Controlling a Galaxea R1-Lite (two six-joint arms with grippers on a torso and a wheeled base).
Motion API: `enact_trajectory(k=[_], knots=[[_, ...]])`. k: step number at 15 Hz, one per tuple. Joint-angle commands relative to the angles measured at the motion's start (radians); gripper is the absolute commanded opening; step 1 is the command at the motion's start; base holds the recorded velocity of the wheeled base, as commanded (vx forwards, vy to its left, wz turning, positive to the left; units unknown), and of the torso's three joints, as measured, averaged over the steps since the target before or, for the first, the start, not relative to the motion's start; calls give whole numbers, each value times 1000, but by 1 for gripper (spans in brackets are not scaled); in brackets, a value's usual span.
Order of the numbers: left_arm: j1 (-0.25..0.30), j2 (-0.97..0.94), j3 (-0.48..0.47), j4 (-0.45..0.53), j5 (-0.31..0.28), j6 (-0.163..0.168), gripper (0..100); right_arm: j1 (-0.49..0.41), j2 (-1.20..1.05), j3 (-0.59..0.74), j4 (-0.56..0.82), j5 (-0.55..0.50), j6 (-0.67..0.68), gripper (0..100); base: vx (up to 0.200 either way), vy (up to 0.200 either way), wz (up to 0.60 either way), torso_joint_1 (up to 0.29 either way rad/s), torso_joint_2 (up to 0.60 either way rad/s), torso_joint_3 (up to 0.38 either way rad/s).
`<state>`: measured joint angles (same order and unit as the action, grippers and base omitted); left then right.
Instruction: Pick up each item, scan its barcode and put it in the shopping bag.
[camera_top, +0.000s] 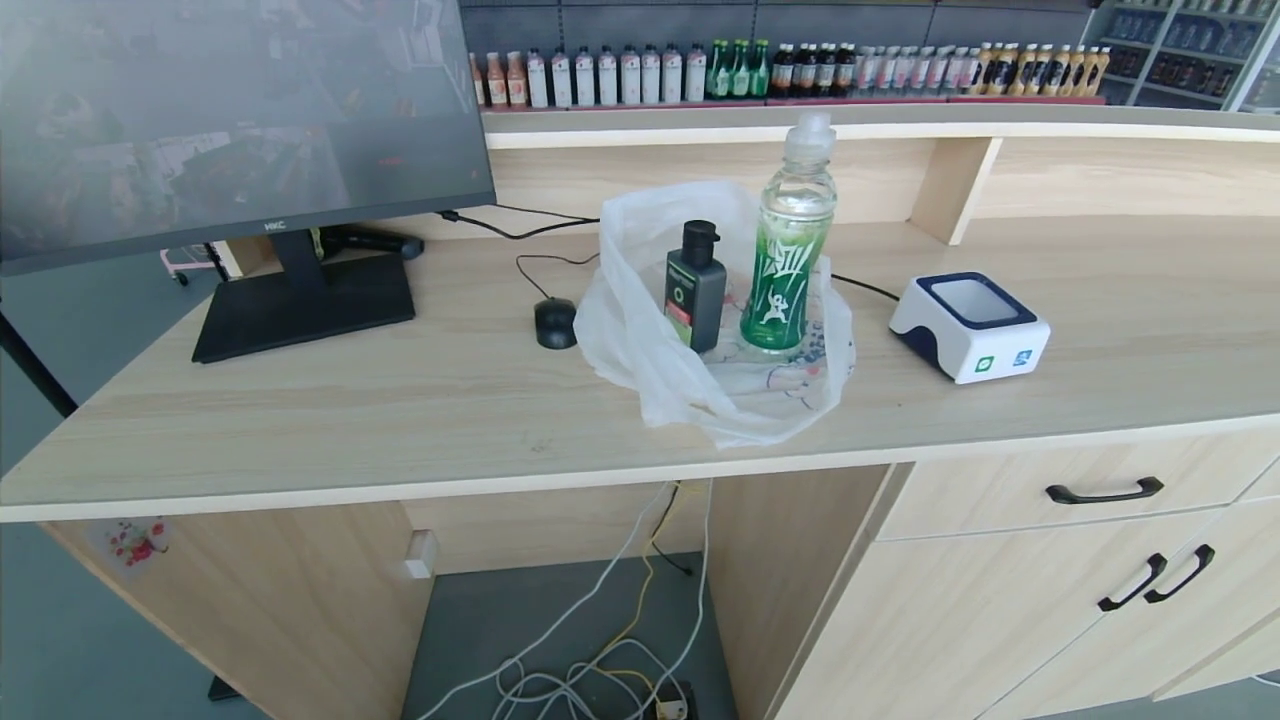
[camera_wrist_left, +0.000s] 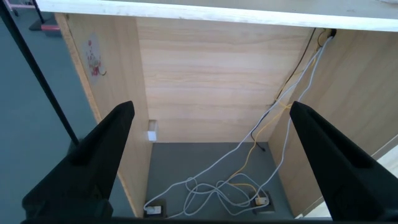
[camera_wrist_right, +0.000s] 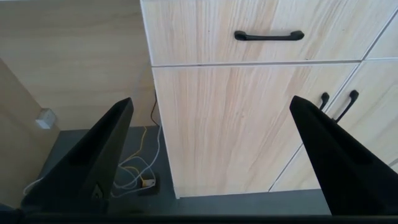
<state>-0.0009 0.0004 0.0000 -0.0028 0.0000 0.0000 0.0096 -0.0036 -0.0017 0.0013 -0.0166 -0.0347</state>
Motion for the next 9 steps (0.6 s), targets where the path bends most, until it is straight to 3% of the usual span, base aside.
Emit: enact_trajectory(k=[1,9], knots=[[1,0,0,-2,0,-6,100,1,4,0,0,0,-1,100,0,-200,0,12,7,-2],[1,0,0,0,2,-8,100,1,4,0,0,0,-1,100,0,-200,0,7,3,3]])
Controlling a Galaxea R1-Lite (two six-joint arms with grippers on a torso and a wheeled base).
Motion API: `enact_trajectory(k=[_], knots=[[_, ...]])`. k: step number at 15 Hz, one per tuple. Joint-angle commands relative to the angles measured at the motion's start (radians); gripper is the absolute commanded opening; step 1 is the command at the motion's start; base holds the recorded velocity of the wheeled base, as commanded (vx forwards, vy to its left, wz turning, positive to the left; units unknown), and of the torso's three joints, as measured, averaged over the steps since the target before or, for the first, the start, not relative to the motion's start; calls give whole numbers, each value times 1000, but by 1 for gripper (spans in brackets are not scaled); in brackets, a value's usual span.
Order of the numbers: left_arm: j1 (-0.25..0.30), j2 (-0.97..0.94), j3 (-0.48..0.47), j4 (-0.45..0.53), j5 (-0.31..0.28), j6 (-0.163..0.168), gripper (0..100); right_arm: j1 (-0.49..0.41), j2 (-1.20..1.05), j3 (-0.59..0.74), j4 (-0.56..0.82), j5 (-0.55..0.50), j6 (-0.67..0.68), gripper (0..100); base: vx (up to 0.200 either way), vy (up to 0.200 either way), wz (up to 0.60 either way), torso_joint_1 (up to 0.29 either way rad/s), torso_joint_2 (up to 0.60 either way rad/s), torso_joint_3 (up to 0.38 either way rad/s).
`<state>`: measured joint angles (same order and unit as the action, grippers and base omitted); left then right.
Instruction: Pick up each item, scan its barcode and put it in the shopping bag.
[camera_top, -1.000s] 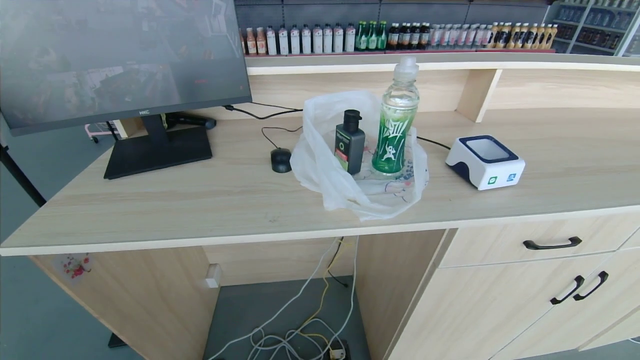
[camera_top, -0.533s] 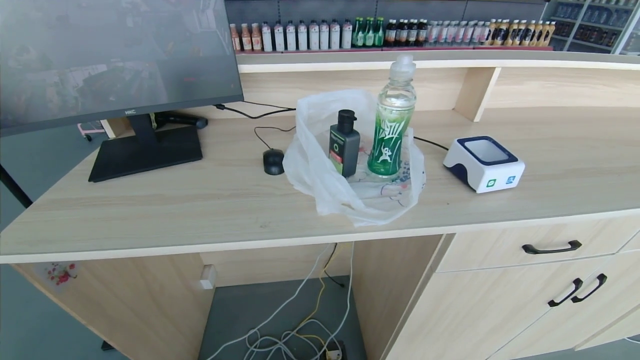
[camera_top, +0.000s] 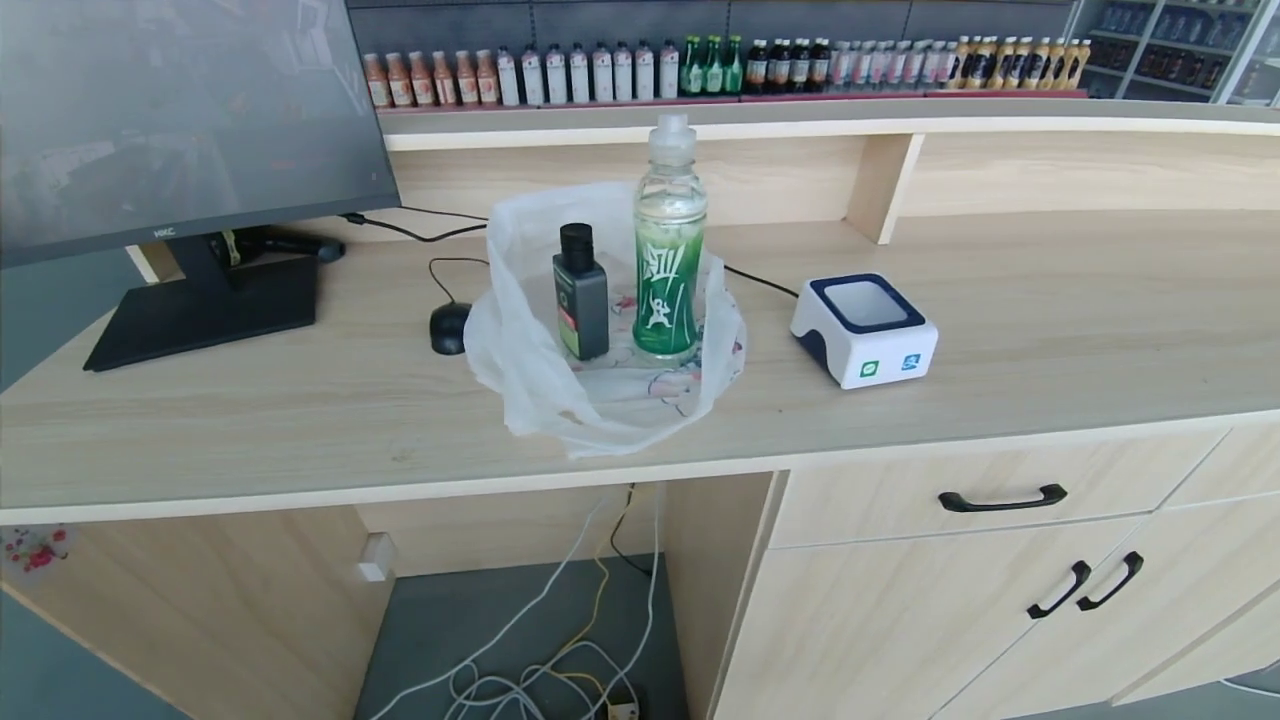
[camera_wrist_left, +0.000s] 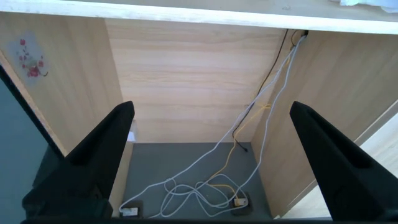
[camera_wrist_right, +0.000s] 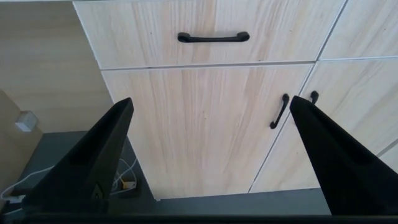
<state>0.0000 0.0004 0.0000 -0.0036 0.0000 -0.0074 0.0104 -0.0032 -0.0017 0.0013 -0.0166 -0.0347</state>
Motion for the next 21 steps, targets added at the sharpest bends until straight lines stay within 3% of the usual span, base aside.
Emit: enact_trajectory(k=[1,17,21], knots=[[0,0,0,-1,2,0,100,0,3,0,0,0,-1,100,0,-200,0,2,2,7],[0,0,0,-1,2,1,100,0,3,0,0,0,1,100,0,-200,0,2,2,3],[0,0,0,1,0,4,100,0,3,0,0,0,1,100,0,0,0,0,0,0]])
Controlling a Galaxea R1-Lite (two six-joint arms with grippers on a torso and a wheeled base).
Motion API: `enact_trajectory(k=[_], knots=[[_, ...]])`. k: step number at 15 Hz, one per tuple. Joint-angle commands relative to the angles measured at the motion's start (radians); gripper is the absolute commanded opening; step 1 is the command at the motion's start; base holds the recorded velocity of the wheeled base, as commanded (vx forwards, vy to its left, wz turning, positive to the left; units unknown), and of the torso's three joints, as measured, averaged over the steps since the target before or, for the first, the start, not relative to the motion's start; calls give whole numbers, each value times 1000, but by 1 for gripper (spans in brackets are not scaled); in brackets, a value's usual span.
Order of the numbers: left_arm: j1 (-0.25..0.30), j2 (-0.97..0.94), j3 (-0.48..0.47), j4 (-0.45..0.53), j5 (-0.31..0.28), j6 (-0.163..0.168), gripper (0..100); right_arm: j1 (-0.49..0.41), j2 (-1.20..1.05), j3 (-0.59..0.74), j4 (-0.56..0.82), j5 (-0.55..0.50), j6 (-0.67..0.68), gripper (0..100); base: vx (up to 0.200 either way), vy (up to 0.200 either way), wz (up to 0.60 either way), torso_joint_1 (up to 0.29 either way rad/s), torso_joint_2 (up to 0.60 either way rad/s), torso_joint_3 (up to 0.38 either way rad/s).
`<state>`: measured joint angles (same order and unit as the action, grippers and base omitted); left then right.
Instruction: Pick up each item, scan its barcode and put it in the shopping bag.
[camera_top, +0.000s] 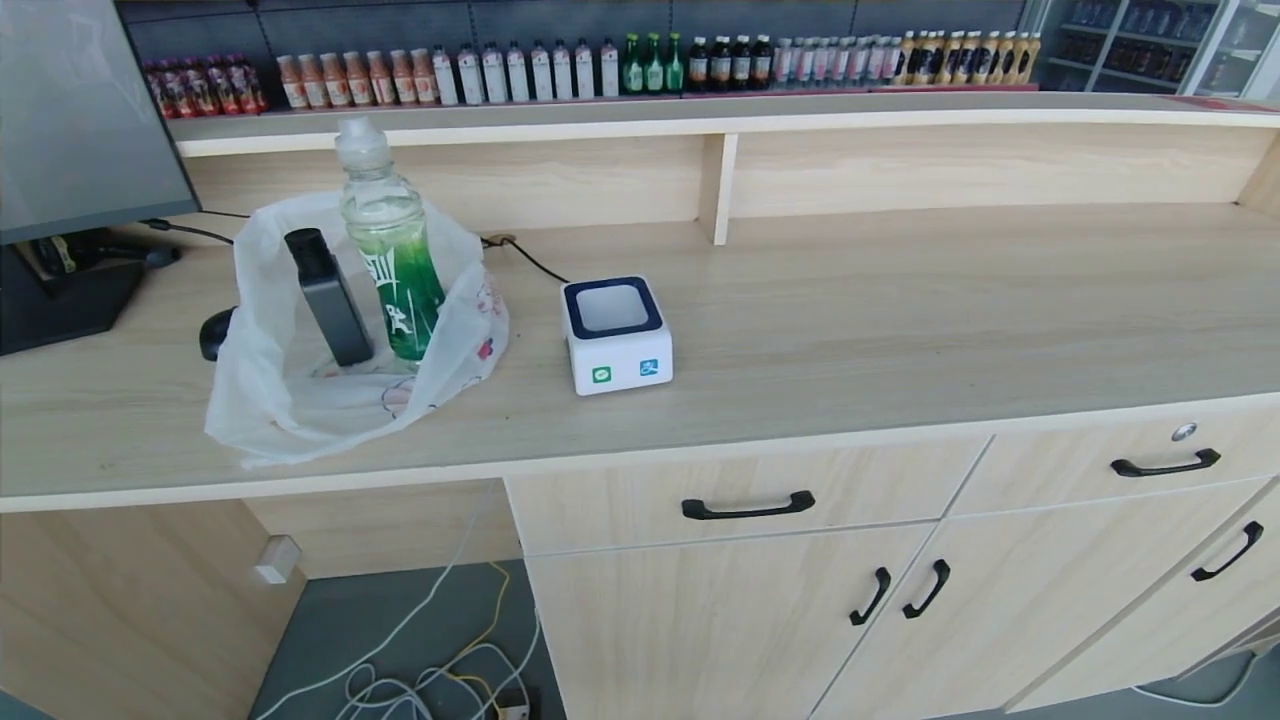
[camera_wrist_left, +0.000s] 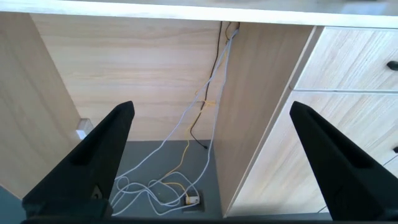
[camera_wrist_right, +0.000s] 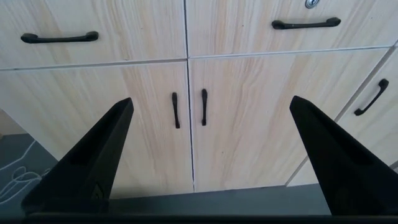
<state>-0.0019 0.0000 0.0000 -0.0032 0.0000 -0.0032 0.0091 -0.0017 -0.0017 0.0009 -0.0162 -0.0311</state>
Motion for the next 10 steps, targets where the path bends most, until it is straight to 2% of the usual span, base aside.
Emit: enact_trajectory(k=[1,10], knots=[[2,0,0,0,0,0,100,2,2,0,1,-1,8,100,0,0,0,0,0,0],[2,0,0,0,0,5,100,2,2,0,-1,-1,20,100,0,0,0,0,0,0]])
